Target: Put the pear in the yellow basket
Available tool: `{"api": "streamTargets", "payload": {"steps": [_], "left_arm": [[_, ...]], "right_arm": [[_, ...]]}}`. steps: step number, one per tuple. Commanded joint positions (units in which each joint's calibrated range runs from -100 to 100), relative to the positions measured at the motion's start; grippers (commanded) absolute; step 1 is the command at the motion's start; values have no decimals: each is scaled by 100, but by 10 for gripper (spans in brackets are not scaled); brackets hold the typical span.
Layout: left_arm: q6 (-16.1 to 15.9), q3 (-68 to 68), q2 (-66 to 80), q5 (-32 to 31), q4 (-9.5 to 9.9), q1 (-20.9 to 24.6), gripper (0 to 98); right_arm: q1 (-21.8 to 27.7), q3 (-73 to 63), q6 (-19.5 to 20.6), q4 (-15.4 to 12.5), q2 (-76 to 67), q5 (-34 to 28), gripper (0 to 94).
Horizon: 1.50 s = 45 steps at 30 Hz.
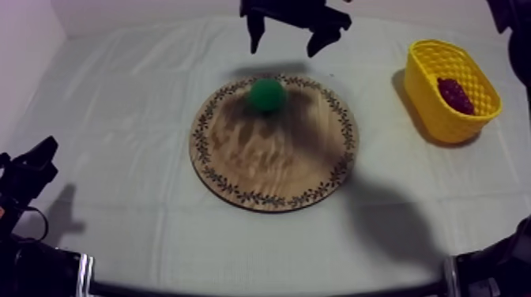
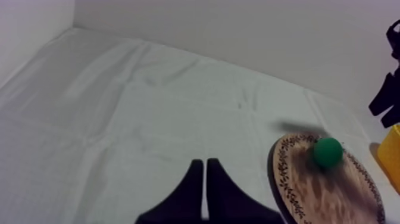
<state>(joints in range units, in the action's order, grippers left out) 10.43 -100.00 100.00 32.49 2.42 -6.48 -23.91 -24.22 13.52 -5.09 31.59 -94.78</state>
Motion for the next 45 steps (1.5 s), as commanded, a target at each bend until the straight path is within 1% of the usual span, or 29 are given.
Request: {"api": "streamTargets", "payload": {"steps": [1,7,17,26,33,39,45], "left_arm": [[0,0,0,0,-1,0,1],[0,0,0,0,-1,0,1],[0,0,0,0,-1,0,1],[0,0,0,0,-1,0,1],[0,0,0,0,-1,0,1],[0,0,0,0,-1,0,1],[0,0,0,0,-1,0,1]], "right_arm": [[-16,-6,18,34,124,79,736],[-15,-33,63,22,508,387,710],[-92,-515,200,73,1334,417,694],[-133,-1137,326,181,2098,302,672],[-133,-2094,393,259,2670,-68,649],[-112,-2464,353,337,2917,-173,581],[-95,-2328,291,390,3017,-196,493]]}}
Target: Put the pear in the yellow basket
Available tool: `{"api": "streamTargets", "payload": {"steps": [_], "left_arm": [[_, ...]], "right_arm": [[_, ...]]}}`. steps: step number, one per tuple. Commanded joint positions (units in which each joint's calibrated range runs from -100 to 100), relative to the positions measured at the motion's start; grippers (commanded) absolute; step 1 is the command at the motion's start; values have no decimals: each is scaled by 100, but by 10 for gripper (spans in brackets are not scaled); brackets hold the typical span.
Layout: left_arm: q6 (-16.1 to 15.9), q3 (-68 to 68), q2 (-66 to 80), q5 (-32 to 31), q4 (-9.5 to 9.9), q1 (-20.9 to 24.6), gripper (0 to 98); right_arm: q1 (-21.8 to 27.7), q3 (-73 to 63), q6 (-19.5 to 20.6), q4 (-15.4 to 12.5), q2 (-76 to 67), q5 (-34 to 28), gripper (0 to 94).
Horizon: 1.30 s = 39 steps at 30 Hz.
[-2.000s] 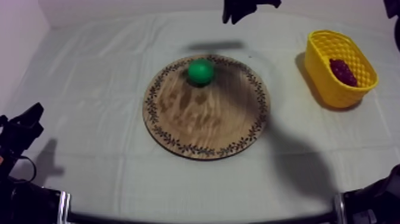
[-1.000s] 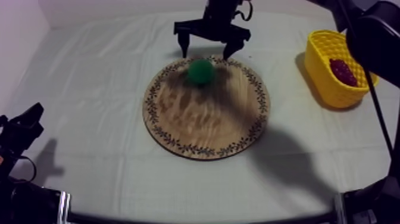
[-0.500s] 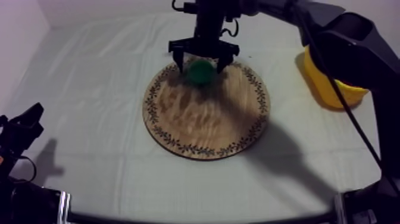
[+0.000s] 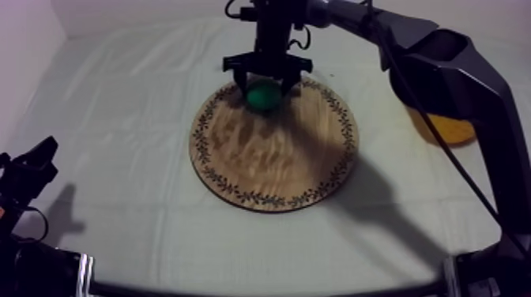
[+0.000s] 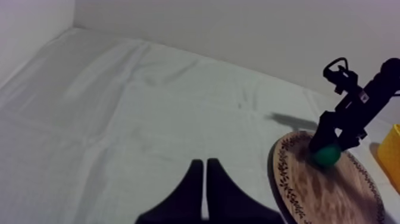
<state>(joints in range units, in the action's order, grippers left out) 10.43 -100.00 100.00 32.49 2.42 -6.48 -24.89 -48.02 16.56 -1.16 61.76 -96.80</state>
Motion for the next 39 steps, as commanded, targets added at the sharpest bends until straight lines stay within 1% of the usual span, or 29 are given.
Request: {"api": "streamTargets", "payload": {"steps": [1,5,8,11,15,20,24,29,35,39], "left_arm": [[0,0,0,0,-1,0,1],[0,0,0,0,-1,0,1],[0,0,0,0,-1,0,1],[0,0,0,0,-1,0,1],[0,0,0,0,-1,0,1],[0,0,0,0,-1,0,1],[0,0,0,0,-1,0,1],[0,0,0,0,-1,0,1],[0,0,0,0,-1,0,1],[0,0,0,0,-1,0,1]], "right_arm": [[4,108,-26,-1,6,4,466],[14,340,-77,9,-55,-1,309],[31,564,-151,-7,-311,-8,241],[72,897,-259,-29,-801,-12,221],[165,1428,-413,7,-1647,6,219],[452,1873,-557,78,-2657,-16,225],[915,2291,-660,139,-3391,-11,244],[1736,2940,-816,187,-4007,62,264],[2610,4008,-1009,334,-4507,497,280],[3048,4628,-1101,441,-4724,788,292]]}}
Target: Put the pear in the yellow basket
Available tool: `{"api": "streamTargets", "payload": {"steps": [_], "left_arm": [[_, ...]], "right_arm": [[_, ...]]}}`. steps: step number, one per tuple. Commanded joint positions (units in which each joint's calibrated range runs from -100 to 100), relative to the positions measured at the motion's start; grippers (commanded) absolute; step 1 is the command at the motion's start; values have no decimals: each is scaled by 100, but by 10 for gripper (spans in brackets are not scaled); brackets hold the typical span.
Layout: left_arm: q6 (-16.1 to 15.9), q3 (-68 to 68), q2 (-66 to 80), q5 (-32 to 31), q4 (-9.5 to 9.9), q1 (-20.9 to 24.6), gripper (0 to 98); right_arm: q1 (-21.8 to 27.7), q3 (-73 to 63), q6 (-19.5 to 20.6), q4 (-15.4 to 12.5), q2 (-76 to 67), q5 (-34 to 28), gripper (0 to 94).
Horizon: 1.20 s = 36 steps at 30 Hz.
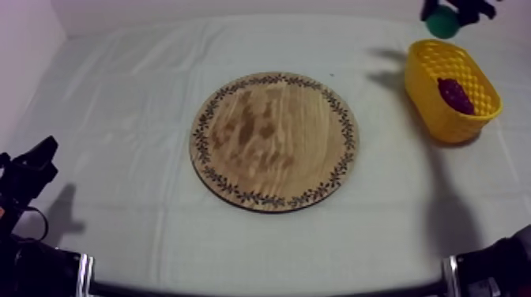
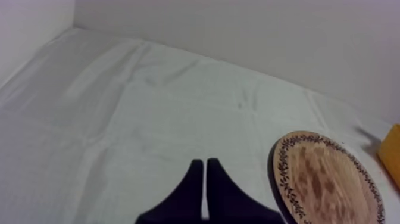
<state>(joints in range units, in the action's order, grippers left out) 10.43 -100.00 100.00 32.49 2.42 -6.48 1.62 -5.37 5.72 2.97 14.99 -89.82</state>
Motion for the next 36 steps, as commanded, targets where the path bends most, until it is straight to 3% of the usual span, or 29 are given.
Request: {"api": "streamTargets", "payload": {"steps": [1,10,18,23,28,36], "left_arm": [[0,0,0,0,-1,0,1],[0,0,0,0,-1,0,1],[0,0,0,0,-1,0,1],[0,0,0,0,-1,0,1],[0,0,0,0,-1,0,1],[0,0,0,0,-1,0,1]], "right_arm": [[487,503,-38,47,-88,162,295],[846,1408,-118,165,-166,536,339],[851,1764,-233,74,-420,633,676],[763,1907,-290,67,-929,635,752],[661,2288,-366,64,-1969,880,649],[203,3346,-287,57,-4044,1652,257]]}}
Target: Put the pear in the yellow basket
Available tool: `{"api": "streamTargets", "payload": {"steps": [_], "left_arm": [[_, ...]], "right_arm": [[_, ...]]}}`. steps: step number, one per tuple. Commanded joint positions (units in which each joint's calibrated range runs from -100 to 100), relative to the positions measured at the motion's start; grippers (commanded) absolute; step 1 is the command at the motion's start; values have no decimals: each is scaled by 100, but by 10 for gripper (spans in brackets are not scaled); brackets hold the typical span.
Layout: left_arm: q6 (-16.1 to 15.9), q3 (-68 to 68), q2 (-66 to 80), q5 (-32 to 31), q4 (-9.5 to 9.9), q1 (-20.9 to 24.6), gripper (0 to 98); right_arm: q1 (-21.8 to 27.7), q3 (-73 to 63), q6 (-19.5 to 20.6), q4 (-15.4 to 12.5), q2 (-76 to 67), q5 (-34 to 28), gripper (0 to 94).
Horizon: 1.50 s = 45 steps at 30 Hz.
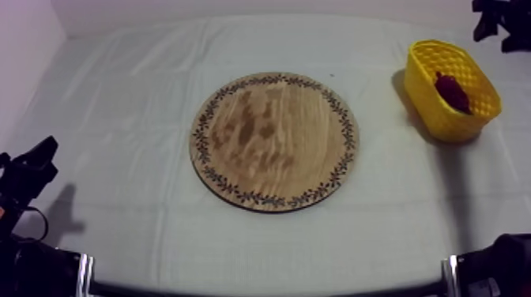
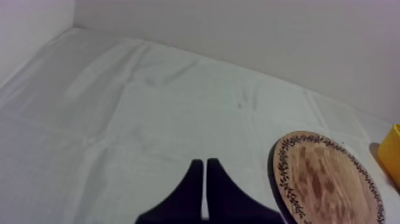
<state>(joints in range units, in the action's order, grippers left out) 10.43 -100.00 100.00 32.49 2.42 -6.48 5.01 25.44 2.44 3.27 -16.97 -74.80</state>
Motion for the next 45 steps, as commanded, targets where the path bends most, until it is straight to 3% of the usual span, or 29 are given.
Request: {"api": "streamTargets", "payload": {"steps": [1,6,13,20,26,29,38,45], "left_arm": [[0,0,0,0,-1,0,1],[0,0,0,0,-1,0,1],[0,0,0,0,-1,0,1],[0,0,0,0,-1,0,1],[0,0,0,0,-1,0,1],[0,0,0,0,-1,0,1],[0,0,0,0,-1,0,1],[0,0,0,0,-1,0,1]], "right_arm": [[-223,432,78,44,-1085,276,202],[-580,1537,167,91,-2204,1104,47],[-837,3358,115,10,-3499,2416,7],[-742,5383,-569,-538,-4872,3872,3],[-686,6957,-939,-756,-6096,4664,2],[-630,7270,-976,-826,-6619,4553,2],[-611,7400,-358,-542,-7724,3725,4],[-573,7411,-1048,-499,-7858,3693,5]]}}
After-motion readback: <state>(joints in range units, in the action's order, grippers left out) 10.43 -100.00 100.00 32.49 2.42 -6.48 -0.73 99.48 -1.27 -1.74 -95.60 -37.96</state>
